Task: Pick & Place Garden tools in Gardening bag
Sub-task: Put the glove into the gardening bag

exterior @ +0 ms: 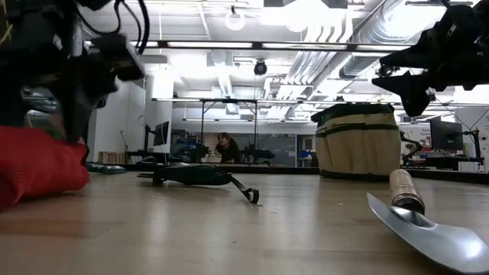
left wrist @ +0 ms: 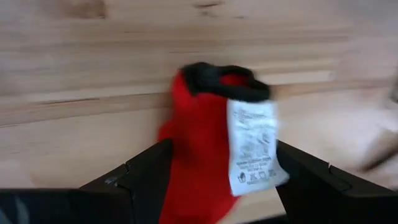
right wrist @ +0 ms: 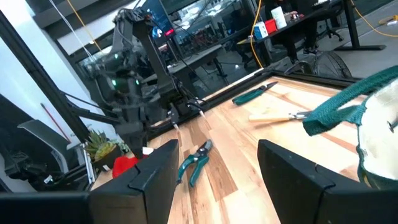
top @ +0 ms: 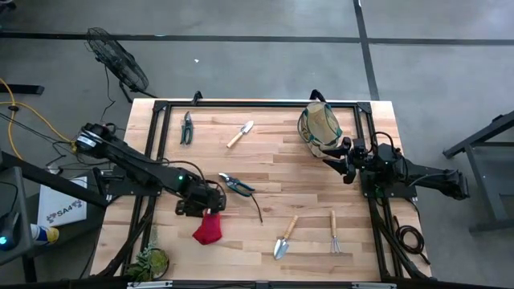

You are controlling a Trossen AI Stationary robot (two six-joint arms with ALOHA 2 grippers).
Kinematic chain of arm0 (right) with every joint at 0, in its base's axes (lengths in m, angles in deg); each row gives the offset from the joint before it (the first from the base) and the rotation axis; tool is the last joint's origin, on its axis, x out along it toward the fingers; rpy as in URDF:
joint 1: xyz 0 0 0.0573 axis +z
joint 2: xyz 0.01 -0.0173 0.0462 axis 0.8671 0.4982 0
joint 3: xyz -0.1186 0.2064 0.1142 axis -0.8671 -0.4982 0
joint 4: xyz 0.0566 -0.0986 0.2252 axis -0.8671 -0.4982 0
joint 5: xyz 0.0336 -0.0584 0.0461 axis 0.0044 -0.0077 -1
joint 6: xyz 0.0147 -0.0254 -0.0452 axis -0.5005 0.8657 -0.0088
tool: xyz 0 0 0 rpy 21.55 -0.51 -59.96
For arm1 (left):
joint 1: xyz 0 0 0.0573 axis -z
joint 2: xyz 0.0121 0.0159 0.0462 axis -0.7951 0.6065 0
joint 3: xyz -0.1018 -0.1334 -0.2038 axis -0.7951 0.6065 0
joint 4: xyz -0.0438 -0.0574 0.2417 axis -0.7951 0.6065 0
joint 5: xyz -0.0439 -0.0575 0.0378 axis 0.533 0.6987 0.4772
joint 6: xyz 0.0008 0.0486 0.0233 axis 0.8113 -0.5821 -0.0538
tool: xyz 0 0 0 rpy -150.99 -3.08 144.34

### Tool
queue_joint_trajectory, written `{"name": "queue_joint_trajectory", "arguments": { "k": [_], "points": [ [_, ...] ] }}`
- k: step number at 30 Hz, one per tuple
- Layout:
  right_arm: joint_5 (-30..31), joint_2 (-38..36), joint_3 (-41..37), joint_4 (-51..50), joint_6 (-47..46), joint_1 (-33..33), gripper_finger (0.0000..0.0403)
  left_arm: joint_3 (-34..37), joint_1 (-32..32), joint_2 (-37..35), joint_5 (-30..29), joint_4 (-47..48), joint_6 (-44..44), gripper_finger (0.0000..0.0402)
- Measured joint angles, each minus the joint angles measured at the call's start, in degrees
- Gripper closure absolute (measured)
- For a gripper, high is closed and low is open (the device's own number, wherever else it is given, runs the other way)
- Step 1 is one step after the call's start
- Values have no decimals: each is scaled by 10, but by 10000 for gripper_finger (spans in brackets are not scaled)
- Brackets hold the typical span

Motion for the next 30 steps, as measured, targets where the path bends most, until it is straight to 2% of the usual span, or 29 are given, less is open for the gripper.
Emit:
{"name": "queue_joint_trajectory", "arguments": {
  "k": [11,14,18,30],
  "points": [
    [0,7,0,0,0,0,192,0,0,53,37,-38,-14,150],
    [0,7,0,0,0,0,192,0,0,55,39,-39,-26,165],
    [0,7,0,0,0,0,192,0,0,56,39,-46,-29,208],
    [0,7,0,0,0,0,192,0,0,56,41,-71,-71,369]
  ]
}}
